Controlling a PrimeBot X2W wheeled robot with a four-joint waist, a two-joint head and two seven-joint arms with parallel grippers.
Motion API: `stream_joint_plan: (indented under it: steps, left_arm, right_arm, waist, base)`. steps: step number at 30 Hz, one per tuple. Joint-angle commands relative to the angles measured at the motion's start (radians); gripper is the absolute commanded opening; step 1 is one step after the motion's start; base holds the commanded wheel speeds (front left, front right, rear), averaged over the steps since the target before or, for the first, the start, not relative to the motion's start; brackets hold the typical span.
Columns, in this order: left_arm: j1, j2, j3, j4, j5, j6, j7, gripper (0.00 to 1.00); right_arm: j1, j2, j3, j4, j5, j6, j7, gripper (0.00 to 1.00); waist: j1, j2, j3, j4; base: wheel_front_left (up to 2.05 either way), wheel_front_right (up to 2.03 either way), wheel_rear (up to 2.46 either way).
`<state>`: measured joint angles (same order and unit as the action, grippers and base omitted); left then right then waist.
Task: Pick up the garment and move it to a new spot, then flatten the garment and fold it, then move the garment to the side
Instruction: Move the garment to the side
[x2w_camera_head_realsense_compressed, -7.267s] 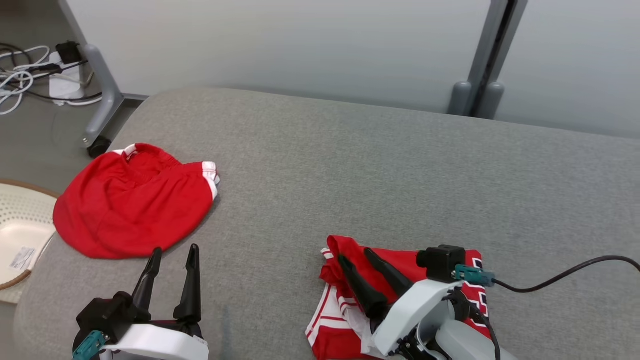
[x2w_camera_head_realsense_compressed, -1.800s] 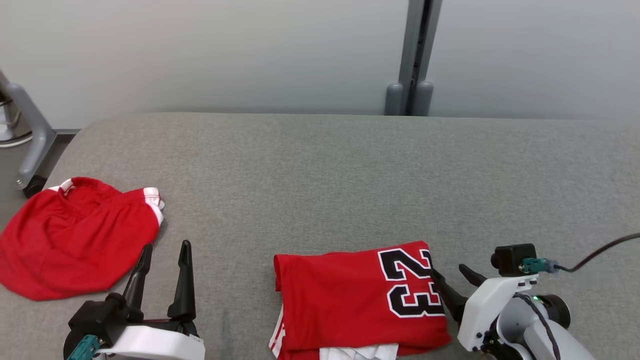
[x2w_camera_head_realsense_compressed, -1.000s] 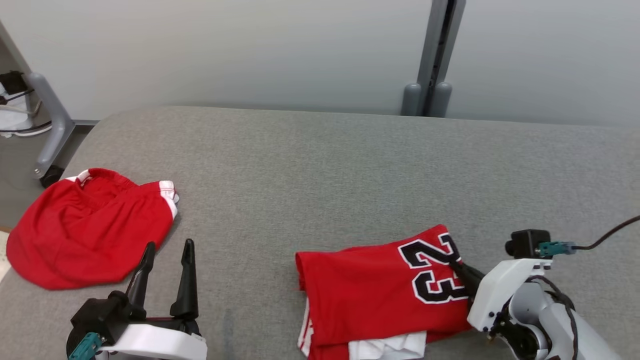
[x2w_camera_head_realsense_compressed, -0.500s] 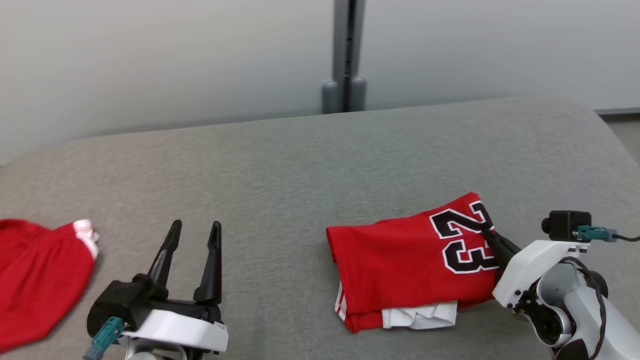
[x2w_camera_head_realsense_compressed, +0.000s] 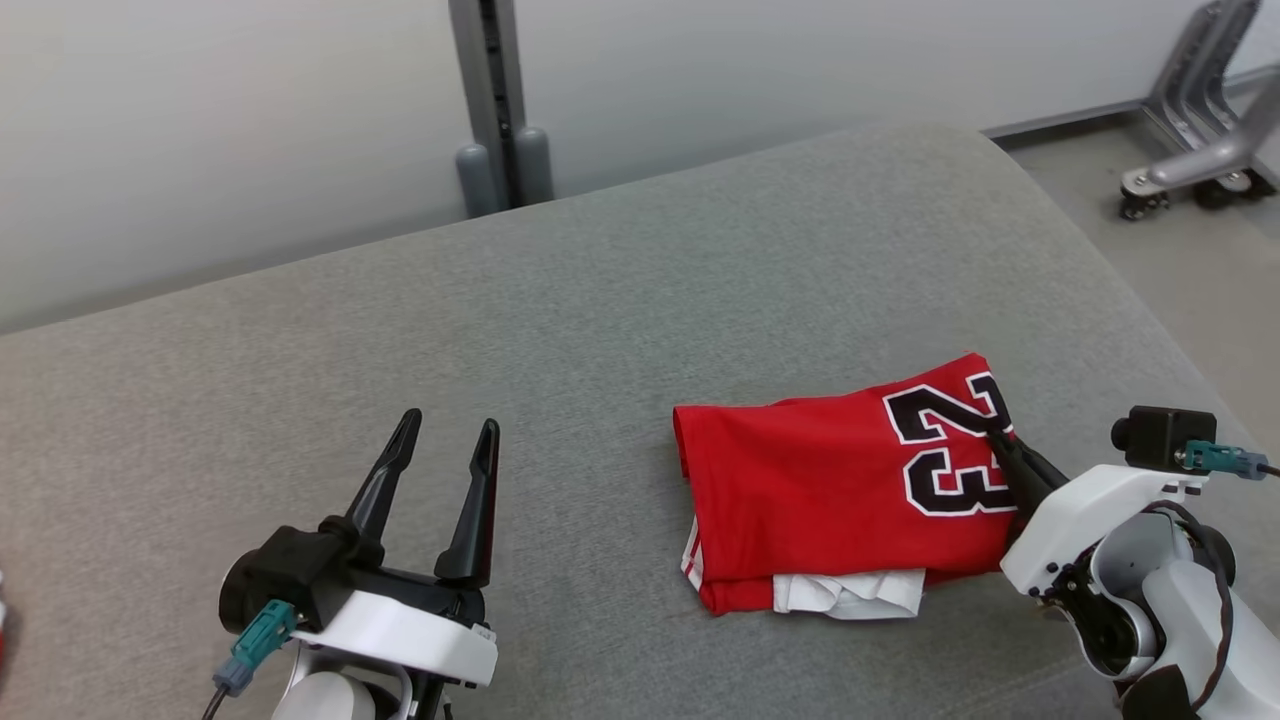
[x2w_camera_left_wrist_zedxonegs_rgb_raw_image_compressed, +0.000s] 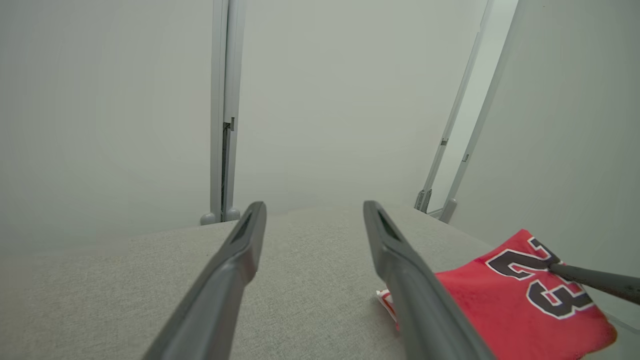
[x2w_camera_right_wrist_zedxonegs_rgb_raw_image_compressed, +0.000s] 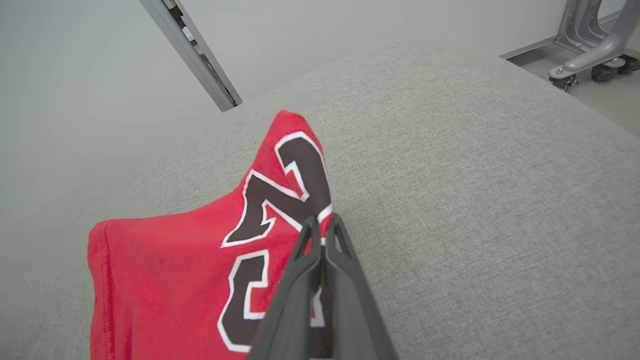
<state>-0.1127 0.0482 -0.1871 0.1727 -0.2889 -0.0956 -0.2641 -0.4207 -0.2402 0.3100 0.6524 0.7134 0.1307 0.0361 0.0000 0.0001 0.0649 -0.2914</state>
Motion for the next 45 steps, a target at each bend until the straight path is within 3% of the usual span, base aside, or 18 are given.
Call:
stream_joint_plan:
  steps: [1,14,19,26,34,36,37,39,45]
  left_arm:
    - [-0.017,0.005,0.0,0.004,0.007,-0.001,0.0,1.0]
    - [-0.057,0.021,-0.006,0.007,0.035,-0.011,0.0,1.0]
    - [-0.094,0.041,-0.013,0.003,0.044,-0.015,0.005,1.0]
    - [-0.135,0.07,-0.016,-0.024,0.055,-0.012,0.022,1.0]
    - [-0.151,0.082,-0.023,-0.032,0.054,-0.008,0.028,1.0]
    - [-0.153,0.083,-0.025,-0.031,0.053,-0.008,0.028,1.0]
    - [-0.159,0.084,-0.026,-0.03,0.051,-0.007,0.029,1.0]
    - [-0.163,0.084,-0.029,-0.027,0.048,-0.007,0.028,1.0]
    - [-0.151,0.077,-0.029,-0.012,0.034,-0.003,0.018,1.0]
  right_arm:
    - [-0.017,-0.004,0.005,-0.006,0.005,0.0,-0.011,0.0]
    - [-0.215,-0.048,0.024,0.07,-0.024,0.0,-0.089,0.0]
    - [-0.329,-0.102,0.005,0.144,0.002,0.0,-0.149,0.0]
    - [-0.443,-0.162,-0.013,0.299,-0.002,0.0,-0.186,0.0]
    - [-0.563,-0.154,-0.064,0.563,-0.106,0.0,-0.253,0.0]
    - [-0.573,-0.151,-0.066,0.58,-0.119,0.0,-0.261,0.0]
    - [-0.585,-0.147,-0.075,0.603,-0.142,0.0,-0.274,0.26]
    - [-0.591,-0.14,-0.089,0.617,-0.159,0.0,-0.286,1.0]
    - [-0.583,-0.144,-0.126,0.633,-0.225,0.0,-0.301,1.0]
  waist:
    - [0.0,-0.0001,0.016,-0.023]
    - [0.0,-0.0001,0.105,-0.018]
    - [0.0,-0.0001,0.187,0.01]
    - [0.0,-0.0001,0.284,0.028]
    - [0.0,-0.0001,0.319,0.013]
    - [0.0,-0.0001,0.32,0.012]
    - [0.0,-0.0001,0.322,0.012]
    - [0.0,-0.0001,0.32,0.012]
    - [0.0,-0.0001,0.283,0.023]
  base:
    - [0.0,0.0,0.0]
    - [0.0,0.0,0.0]
    - [0.0,0.0,0.0]
    - [0.0,0.0,0.0]
    - [0.0,0.0,0.0]
    - [0.0,0.0,0.0]
    - [0.0,0.0,0.0]
    - [0.0,0.0,0.0]
    - [0.0,0.0,0.0]
